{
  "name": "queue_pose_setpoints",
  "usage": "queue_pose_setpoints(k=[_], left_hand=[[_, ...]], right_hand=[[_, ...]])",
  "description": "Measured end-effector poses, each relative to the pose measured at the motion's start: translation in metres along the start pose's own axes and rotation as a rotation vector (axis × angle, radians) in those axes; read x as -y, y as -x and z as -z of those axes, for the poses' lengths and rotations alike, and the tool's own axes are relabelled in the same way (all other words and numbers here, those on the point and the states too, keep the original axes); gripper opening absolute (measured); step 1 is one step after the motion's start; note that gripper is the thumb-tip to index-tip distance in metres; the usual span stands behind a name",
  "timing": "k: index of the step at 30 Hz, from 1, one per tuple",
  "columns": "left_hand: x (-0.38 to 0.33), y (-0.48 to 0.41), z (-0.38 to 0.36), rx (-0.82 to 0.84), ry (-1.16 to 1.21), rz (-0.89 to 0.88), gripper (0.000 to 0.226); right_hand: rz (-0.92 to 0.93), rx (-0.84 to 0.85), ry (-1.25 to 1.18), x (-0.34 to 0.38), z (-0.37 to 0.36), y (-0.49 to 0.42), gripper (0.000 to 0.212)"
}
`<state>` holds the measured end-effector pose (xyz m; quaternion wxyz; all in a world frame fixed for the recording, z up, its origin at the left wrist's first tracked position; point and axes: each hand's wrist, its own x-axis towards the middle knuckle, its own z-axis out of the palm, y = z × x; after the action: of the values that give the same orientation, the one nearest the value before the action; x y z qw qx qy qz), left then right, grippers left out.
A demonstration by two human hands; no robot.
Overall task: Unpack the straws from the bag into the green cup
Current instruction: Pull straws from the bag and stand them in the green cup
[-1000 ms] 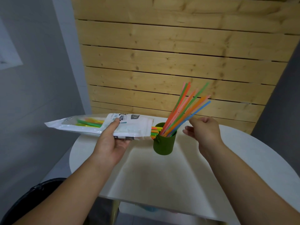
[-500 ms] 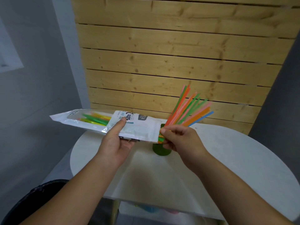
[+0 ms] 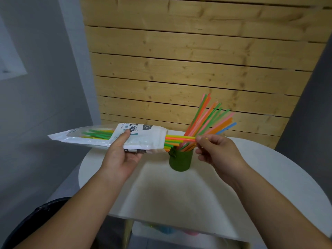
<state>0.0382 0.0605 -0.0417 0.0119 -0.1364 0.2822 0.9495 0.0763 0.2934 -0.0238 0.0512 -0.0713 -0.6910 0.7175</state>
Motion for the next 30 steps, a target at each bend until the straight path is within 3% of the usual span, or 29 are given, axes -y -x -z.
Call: queue_pose_setpoints(k=[3,7,11,16,24,30], left_hand=[[-0.001,0.000,0.000,-0.004,0.019,-0.005,0.025],[-0.001,0.002,-0.002,-0.004,0.049,-0.003,0.029],[0.002,0.003,-0.002,0.014,0.047,0.002,0.039],[0.009,0.005,-0.003,-0.002,0.027,0.030,0.039],[0.004,0.001,0.001,-0.020,0.029,0.035,0.025],[-0.003,-0.003,0.006,-0.054,0.055,0.020,0.020]], right_hand=[[-0.062,0.048,-0.148,-0.002,0.001,0.001,0.016],[-0.122,0.121,-0.177,-0.011,-0.010,0.007,0.050],[-0.088,0.140,-0.161,-0.015,-0.031,0.015,0.038],[-0.057,-0.004,-0.360,-0.009,-0.053,0.015,0.027],[0.084,-0.151,-0.268,-0.007,-0.041,0.008,0.027],[0.201,-0.260,-0.327,0.006,-0.012,0.002,0.026]])
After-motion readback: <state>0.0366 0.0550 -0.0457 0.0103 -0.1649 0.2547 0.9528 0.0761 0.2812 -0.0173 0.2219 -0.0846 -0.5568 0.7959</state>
